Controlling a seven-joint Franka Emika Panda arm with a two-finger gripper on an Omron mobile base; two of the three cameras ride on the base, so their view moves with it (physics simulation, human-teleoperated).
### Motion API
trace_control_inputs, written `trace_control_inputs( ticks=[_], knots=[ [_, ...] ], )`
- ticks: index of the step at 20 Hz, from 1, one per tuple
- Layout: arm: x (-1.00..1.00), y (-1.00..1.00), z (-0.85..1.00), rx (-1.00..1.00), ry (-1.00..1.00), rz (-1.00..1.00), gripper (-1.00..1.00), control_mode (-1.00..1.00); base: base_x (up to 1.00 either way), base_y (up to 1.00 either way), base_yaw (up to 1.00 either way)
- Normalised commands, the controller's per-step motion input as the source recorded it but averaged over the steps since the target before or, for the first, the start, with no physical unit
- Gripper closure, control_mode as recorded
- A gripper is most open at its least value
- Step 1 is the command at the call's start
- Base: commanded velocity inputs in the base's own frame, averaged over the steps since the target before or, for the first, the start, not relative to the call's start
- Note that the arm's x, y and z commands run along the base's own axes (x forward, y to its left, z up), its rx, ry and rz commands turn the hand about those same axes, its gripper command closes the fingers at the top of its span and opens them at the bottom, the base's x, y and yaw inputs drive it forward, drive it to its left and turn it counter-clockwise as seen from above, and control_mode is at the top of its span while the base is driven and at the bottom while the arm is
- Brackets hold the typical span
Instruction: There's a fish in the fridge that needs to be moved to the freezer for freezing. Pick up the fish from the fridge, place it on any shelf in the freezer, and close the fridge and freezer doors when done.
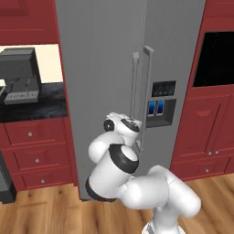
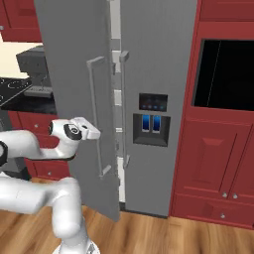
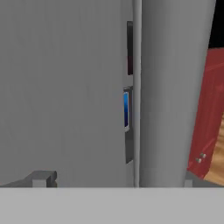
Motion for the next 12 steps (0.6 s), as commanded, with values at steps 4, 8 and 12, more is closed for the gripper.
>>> trace_control_inputs(
  ticks=[4, 8, 12],
  knots=[
    [0.72, -0.26, 0.00, 0.00, 0.01, 0.00, -1.00, -1.00, 0.00, 0.00, 0.00],
    [0.54, -0.31, 0.00, 0.00, -0.01, 0.06, -1.00, -1.00, 0.00, 0.00, 0.00],
    [0.57, -0.34, 0.00, 0.00, -0.04, 0.08, -1.00, -1.00, 0.00, 0.00, 0.00]
  ],
)
